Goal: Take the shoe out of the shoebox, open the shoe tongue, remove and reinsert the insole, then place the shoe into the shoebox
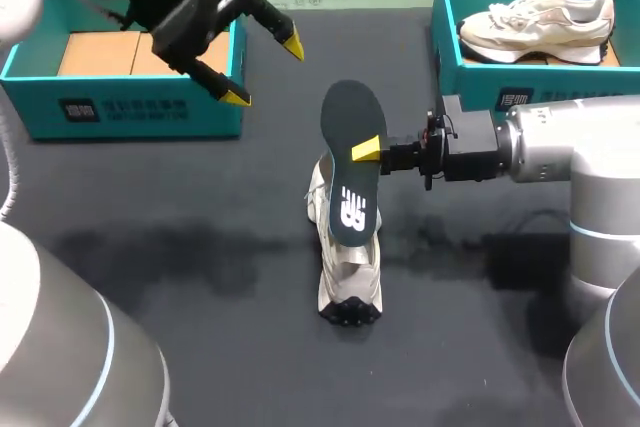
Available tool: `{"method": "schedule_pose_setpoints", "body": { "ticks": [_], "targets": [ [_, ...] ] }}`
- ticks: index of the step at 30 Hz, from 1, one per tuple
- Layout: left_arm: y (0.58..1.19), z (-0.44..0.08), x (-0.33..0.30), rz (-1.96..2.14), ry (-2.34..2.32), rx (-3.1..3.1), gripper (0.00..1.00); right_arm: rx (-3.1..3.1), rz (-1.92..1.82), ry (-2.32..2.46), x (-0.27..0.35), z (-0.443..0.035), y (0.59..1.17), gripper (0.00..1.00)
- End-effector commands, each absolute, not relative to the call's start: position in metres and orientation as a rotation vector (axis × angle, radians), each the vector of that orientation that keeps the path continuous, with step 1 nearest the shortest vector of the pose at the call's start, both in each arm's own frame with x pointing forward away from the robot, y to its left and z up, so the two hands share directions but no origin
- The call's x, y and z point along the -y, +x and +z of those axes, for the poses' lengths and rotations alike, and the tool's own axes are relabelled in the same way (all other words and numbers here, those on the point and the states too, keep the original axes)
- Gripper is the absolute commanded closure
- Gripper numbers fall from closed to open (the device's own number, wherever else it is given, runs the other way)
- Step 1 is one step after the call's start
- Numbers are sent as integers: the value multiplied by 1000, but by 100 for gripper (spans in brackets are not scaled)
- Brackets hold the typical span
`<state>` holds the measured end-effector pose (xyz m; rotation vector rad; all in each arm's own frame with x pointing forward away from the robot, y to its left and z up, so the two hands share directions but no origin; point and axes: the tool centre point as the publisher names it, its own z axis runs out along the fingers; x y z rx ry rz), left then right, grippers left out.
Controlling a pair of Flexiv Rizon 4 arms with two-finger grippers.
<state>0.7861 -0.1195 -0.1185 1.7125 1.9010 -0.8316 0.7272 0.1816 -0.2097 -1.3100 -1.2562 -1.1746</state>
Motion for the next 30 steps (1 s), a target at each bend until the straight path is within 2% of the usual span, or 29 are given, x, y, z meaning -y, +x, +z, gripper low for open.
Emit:
{"method": "schedule_pose_setpoints", "body": {
  "ticks": [1,11,20,30],
  "targets": [
    [797,-121,105,-1227,1507,-1487,0,1257,-1174,-1314,-183,-210,727,100],
    [798,-117,103,-1220,1549,-1464,0,1257,-1174,-1314,-183,-210,727,100],
    [790,-150,105,-1162,1446,-1423,0,1211,-1198,-1290,-203,-204,735,100],
    [788,-158,110,-1214,1375,-1361,0,1165,-1213,-1293,-210,-199,737,100]
  ]
}}
